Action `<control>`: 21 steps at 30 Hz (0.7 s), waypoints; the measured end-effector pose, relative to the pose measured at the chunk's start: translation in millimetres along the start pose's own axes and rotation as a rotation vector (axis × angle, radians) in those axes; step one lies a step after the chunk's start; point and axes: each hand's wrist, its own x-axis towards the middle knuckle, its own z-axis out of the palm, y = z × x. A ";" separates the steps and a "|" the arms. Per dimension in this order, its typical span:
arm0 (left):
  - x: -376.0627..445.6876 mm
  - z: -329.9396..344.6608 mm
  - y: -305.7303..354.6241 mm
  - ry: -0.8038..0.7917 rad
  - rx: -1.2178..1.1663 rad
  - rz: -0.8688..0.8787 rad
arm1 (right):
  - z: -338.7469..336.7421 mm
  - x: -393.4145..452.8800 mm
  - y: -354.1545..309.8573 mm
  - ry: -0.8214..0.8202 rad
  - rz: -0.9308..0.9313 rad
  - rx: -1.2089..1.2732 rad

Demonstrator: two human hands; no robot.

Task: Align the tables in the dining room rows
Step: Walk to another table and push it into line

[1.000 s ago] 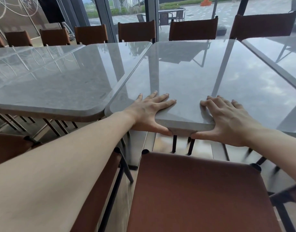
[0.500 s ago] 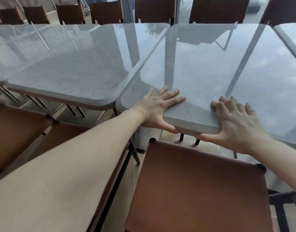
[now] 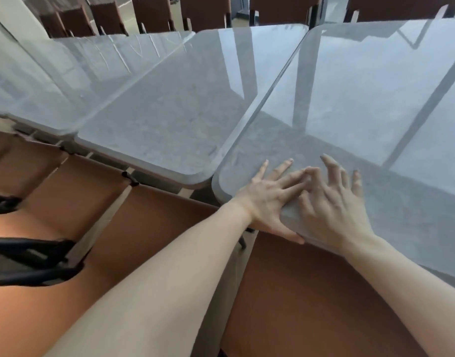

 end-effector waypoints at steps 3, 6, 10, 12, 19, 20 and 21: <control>3.6 1.0 -2.5 0.021 -0.046 -0.011 | -1.5 7.9 -1.6 -0.047 0.046 0.135; -0.3 4.4 -0.9 0.136 -0.176 -0.027 | -1.8 8.3 1.0 -0.055 0.056 0.131; -26.8 16.2 17.2 0.519 -0.325 -0.167 | 3.8 10.8 0.4 -0.069 0.056 0.098; -43.2 24.8 17.2 0.748 -0.465 -0.458 | 4.6 11.7 2.4 -0.064 0.068 0.093; -58.6 7.8 -39.7 1.667 -1.658 -1.610 | 3.2 11.0 0.3 -0.070 0.081 0.093; -56.5 8.9 -42.4 1.662 -1.709 -1.587 | 3.2 11.0 -0.1 -0.069 0.083 0.092; -52.3 9.4 -42.1 1.646 -1.714 -1.554 | 3.4 10.9 -0.5 -0.070 0.084 0.089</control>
